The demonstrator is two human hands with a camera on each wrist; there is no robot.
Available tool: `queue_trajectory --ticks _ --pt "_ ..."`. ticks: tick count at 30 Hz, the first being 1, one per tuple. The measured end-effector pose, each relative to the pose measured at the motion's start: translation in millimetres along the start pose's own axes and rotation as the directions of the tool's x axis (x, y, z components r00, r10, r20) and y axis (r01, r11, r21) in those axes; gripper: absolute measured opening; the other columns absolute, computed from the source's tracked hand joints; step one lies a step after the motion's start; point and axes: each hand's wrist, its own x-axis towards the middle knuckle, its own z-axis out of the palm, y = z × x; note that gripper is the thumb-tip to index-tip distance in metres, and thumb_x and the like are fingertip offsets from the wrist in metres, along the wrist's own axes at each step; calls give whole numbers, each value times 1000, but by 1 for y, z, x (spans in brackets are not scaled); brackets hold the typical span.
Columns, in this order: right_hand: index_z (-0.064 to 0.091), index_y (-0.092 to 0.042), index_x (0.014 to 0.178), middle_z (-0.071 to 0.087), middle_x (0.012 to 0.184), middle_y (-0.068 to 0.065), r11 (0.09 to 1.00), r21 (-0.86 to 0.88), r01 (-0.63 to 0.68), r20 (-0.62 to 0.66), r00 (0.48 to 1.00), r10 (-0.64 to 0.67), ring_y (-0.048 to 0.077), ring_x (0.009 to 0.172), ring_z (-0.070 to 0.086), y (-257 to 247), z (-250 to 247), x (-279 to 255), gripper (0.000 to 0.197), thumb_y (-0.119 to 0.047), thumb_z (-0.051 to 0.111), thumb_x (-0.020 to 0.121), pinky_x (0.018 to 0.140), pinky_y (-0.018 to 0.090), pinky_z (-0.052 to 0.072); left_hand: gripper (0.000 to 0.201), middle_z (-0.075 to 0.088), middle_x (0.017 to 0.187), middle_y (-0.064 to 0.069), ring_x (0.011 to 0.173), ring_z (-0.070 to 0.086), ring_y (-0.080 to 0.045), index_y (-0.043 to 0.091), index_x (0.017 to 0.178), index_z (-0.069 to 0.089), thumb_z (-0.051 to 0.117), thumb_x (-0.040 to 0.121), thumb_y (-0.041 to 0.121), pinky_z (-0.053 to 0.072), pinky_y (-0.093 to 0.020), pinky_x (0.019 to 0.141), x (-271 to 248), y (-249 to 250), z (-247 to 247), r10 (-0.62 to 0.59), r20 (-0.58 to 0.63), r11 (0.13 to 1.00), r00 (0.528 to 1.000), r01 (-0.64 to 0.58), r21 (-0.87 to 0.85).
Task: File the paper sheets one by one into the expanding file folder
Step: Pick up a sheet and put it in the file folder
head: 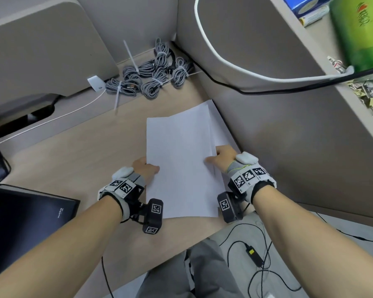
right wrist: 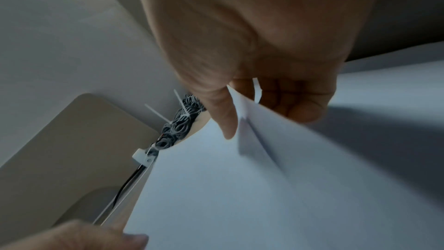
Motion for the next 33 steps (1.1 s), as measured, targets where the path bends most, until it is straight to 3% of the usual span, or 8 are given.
queue_trajectory --ticks 3,7,11,15,21,26,29,33 --pt "56 -10 68 50 65 1 998 9 69 13 998 -69 21 60 43 -7 7 -4 14 -21 65 70 60 27 34 56 58 125 -17 112 58 -37 1 126 53 66 72 -2 49 -48 95 4 -2 -3 -53 39 994 998 56 -96" --pt "55 -10 72 47 63 -1 979 78 190 -21 982 -189 20 60 41 -24 7 -17 9 -2 59 74 50 23 31 64 61 113 -19 99 61 -42 9 96 56 67 33 8 53 -56 87 21 -17 -17 -40 105 974 994 62 -216" --pt "60 -8 71 57 69 3 948 171 267 -111 962 -251 20 63 49 -42 -5 -26 11 3 61 72 52 20 39 25 66 93 -14 92 64 -38 4 85 62 60 60 -2 55 -43 84 -24 11 -39 39 0 963 999 -38 -269" --pt "58 -2 68 53 65 3 909 253 331 -193 938 -287 16 62 46 -62 -25 -41 8 3 64 71 54 25 39 11 56 90 -9 85 53 -20 8 77 59 63 67 7 42 -24 62 -53 40 -60 198 -80 950 977 -212 -229" --pt "68 -5 96 67 89 5 852 351 389 -222 918 -328 19 78 62 -60 -30 -53 24 7 63 75 67 22 51 21 47 62 -7 62 41 -21 2 70 53 57 72 -19 32 -12 37 -57 49 -62 339 -172 905 925 -370 -208" --pt "68 -9 101 72 100 12 897 323 302 -198 948 -249 31 90 69 -45 -21 -38 30 -10 69 72 84 47 56 27 61 89 -13 77 56 -23 2 87 59 54 71 -19 46 -27 64 -49 44 -47 297 -183 886 937 -342 -313" --pt "69 -9 103 72 101 8 888 346 303 -209 948 -241 26 93 68 -45 -18 -37 28 -6 70 74 90 45 54 30 57 86 -14 79 53 -23 9 67 55 52 70 -20 43 -34 65 -37 43 -42 247 -218 889 944 -310 -336" --pt "68 -5 105 70 98 4 883 336 327 -193 942 -276 26 94 67 -52 -17 -39 27 1 65 79 91 40 53 29 57 90 -13 86 57 -27 -5 94 62 52 70 -18 48 -37 74 -26 43 -36 122 -240 914 963 -203 -351"
